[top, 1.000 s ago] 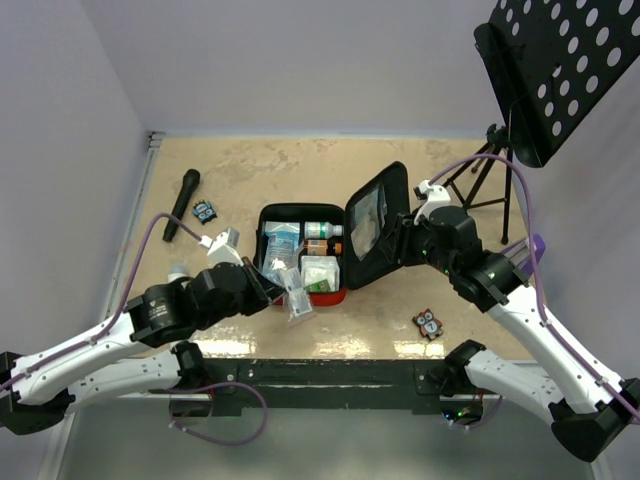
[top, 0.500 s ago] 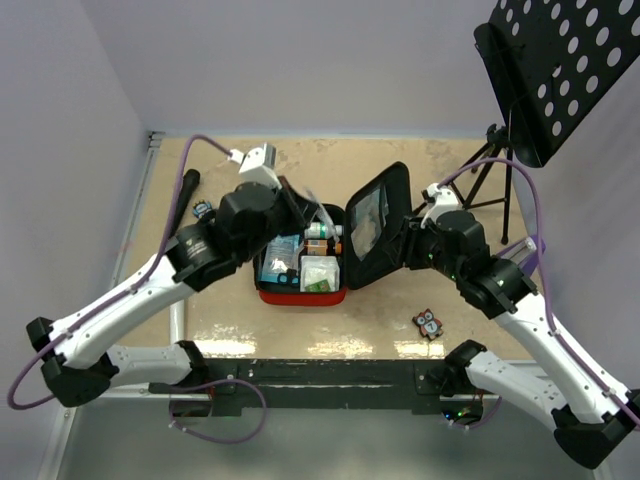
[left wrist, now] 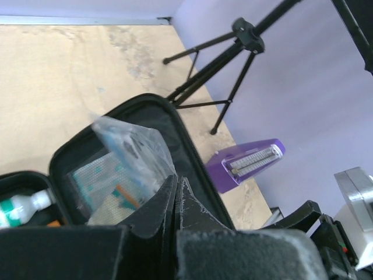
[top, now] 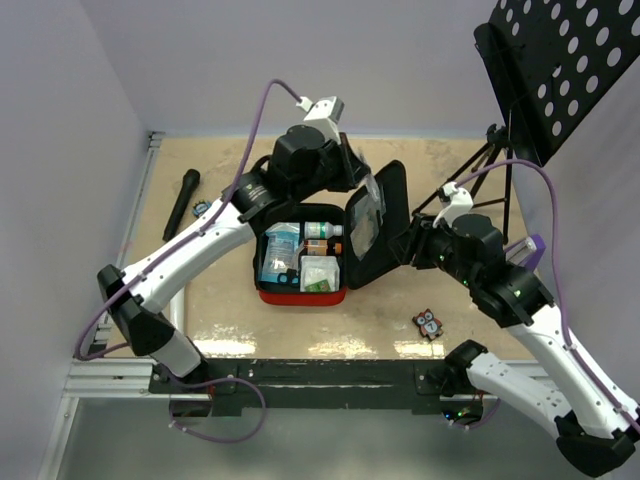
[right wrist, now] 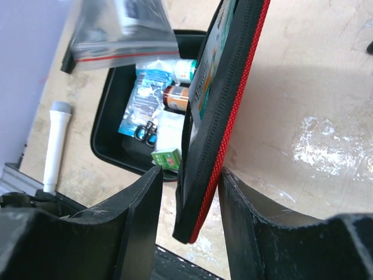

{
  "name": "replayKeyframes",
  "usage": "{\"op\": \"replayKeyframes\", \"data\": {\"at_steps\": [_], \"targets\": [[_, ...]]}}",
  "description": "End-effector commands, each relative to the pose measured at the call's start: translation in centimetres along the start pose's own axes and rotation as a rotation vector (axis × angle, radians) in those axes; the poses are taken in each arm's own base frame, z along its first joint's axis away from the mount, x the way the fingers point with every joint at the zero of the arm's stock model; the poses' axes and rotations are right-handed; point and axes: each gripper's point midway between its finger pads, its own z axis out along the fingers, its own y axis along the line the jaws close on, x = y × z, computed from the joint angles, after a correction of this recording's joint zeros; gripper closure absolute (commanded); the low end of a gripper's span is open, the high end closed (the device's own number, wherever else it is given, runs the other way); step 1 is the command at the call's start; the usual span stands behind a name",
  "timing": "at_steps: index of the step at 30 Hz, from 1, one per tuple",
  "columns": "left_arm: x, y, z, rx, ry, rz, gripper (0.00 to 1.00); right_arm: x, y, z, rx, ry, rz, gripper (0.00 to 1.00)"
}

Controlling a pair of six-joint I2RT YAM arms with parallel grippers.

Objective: Organize the medicine kit
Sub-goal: Place the medical item at the medicine box.

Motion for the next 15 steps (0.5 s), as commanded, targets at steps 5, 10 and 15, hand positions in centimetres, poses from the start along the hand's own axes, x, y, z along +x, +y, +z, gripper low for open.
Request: {"op": "replayKeyframes", "data": {"at_steps": [5, 10, 15], "targets": [[-1.0, -4.8, 1.6, 0.214, 0.069, 0.100, 1.00, -2.4, 1.8, -1.2, -0.066, -0.069, 0.016, 0.53], [0.1, -5.4, 2.6, 0.240, 0.139, 0.105, 1.00, -2.1, 1.7, -1.0, -0.061, -0.064, 0.017, 0.53], [1.1, -4.4, 3.4, 0.200, 0.184, 0.114, 1.00, -2.1, 1.7, -0.9, -0.058, -0.062, 0.017, 0.53]]}}
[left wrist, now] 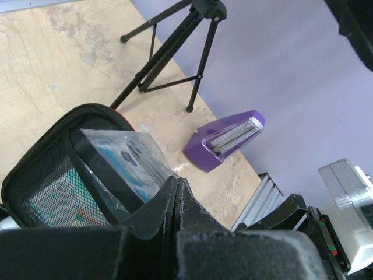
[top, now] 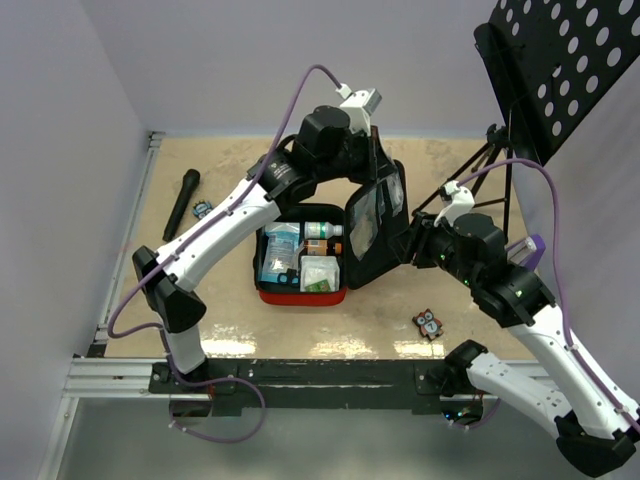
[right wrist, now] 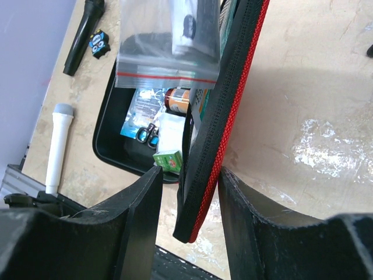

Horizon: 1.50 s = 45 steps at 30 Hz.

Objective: Organize the medicine kit
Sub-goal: Place the medical item at the medicine box.

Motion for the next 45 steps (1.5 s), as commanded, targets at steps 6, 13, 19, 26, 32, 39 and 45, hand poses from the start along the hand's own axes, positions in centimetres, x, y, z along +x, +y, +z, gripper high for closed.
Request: {"op": "replayKeyframes", "data": {"at_steps": [6, 13, 19, 26, 32, 39, 45], "targets": [[1.8, 1.4, 1.1, -0.015, 0.121, 0.028, 1.00, -1.4, 1.3, -0.3, -0.043, -0.038, 0.010, 0.53], [4.2, 2.6, 2.6, 0.000, 0.229, 0.051, 1.00, -1.2, 1.3, -0.1, -0.044, -0.032, 0.009, 0.53], [4.5, 2.5, 2.1, 0.014, 0.251, 0.084, 0.89, -0.9, 1.1, 0.2, -0.037, -0.023, 0.009, 0.53], [1.2, 1.7, -1.2, -0.006, 0.141, 0.111, 0.41, -0.9, 0.9, 0.3, -0.025, -0.024, 0.010, 0.53], [-1.0, 2.6, -2.4, -0.067, 0.030, 0.098, 0.45, -1.0, 0.8, 0.4, -0.018, -0.030, 0.015, 0.54], [-1.1, 1.9, -0.1, -0.006, 0.002, 0.067, 0.99, -1.0, 0.6, 0.4, -0.008, -0.028, 0.017, 0.54], [0.5, 2.4, 2.1, 0.024, 0.052, 0.040, 1.00, -0.8, 0.7, 0.5, -0.015, -0.022, 0.017, 0.54]]}}
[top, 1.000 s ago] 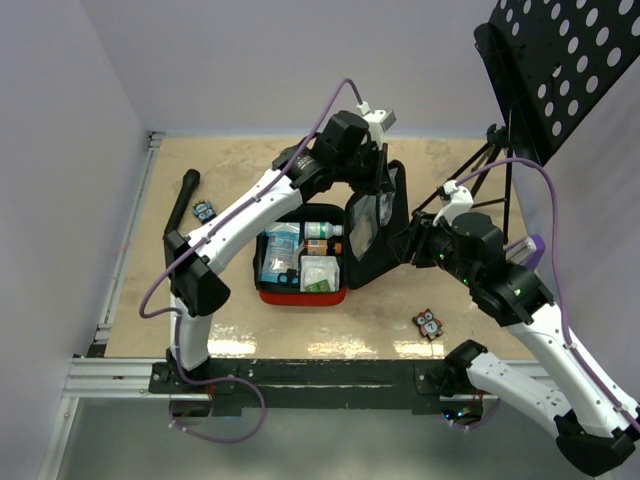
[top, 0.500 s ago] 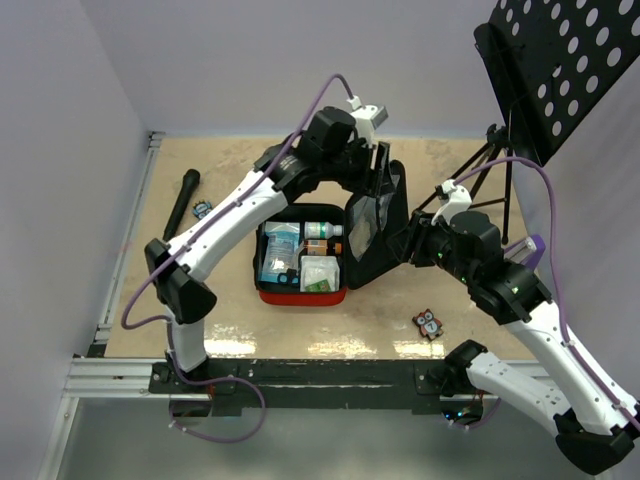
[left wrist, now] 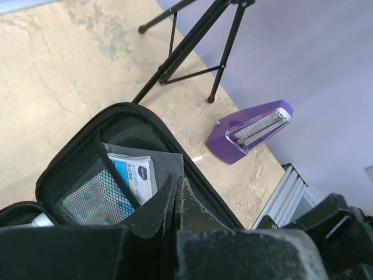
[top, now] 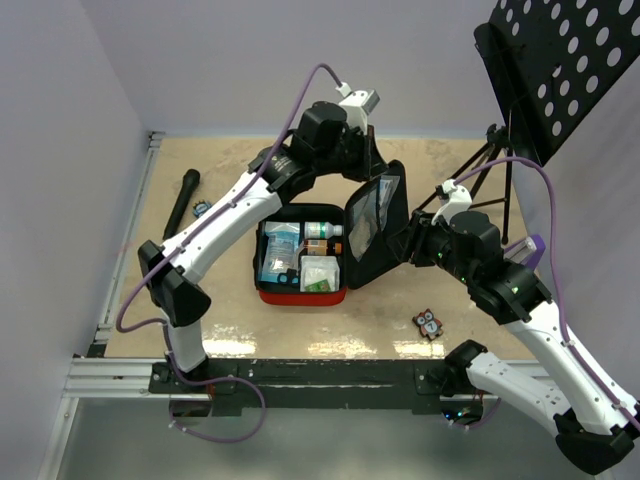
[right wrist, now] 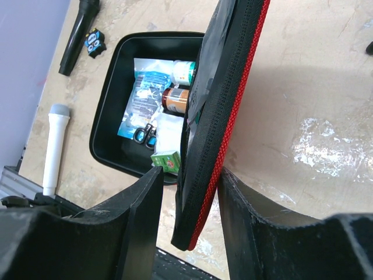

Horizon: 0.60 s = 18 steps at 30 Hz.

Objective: Organize the medicine kit
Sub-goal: Place the medical item at the medicine box.

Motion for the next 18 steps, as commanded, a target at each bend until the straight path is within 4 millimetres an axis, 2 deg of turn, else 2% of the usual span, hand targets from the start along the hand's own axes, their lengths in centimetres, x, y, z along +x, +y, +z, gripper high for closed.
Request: {"op": "replayKeyframes", "data": {"at_steps": [1, 4, 9, 12, 16, 18], "targets": [[0.8, -0.5, 2.0, 0.064, 0.023, -0.027, 1.00, -1.0, 0.9, -0.1, -0.029, -0.030, 0.014, 0.54], [2.6, -0.7, 3.0, 0.114, 0.073, -0.040, 1.00, -0.7, 0.8, 0.0, -0.026, -0.026, 0.017, 0.54], [3.9, -0.4, 3.8, 0.139, 0.092, -0.049, 1.00, -0.4, 0.7, 0.1, -0.028, -0.020, 0.016, 0.54], [5.4, 1.2, 4.3, 0.067, 0.137, -0.057, 1.00, -0.5, 0.7, 0.0, -0.027, -0.022, 0.018, 0.54], [7.5, 4.3, 4.5, -0.076, 0.196, -0.050, 1.00, -0.5, 0.7, 0.0, -0.030, -0.024, 0.017, 0.54], [7.9, 6.1, 4.2, -0.169, 0.200, -0.037, 1.00, -0.4, 0.8, 0.0, -0.032, -0.021, 0.017, 0.54]]}}
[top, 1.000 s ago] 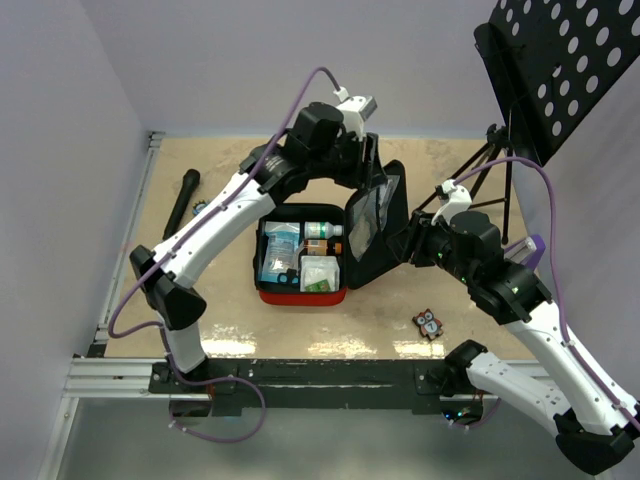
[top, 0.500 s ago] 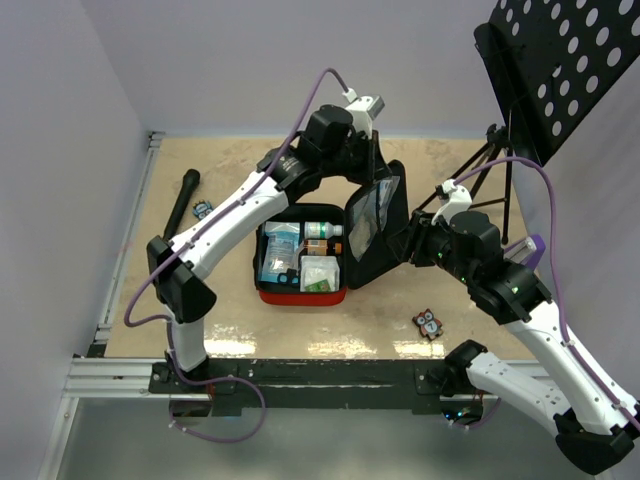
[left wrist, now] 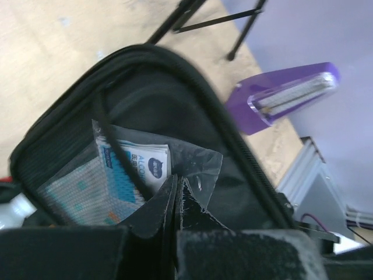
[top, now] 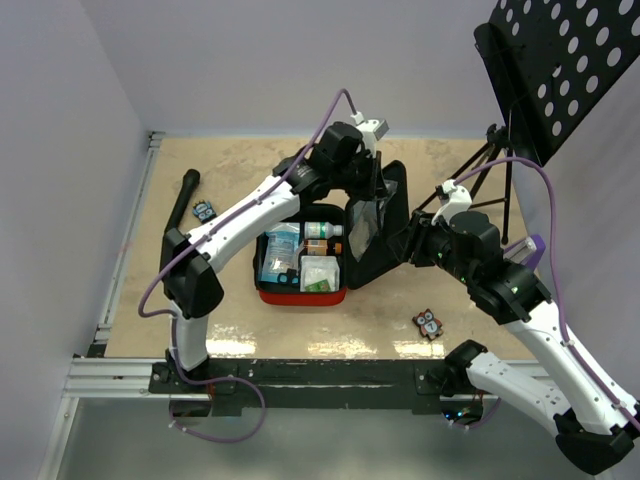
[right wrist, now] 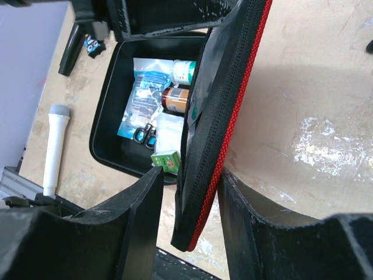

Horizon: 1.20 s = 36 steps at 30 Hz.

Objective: Organize the medicine kit
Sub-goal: Place the medical item at the medicine box.

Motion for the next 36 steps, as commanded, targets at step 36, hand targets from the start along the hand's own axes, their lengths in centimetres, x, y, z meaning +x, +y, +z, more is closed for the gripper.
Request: {"op": "replayKeyframes", "data": {"at_steps": [36], "targets": [[0.9, 5.4, -0.2, -0.265, -0.015, -0.013, 1.00, -0.5, 1.0, 0.1, -0.041, -0.020, 0.013, 0.54]]}}
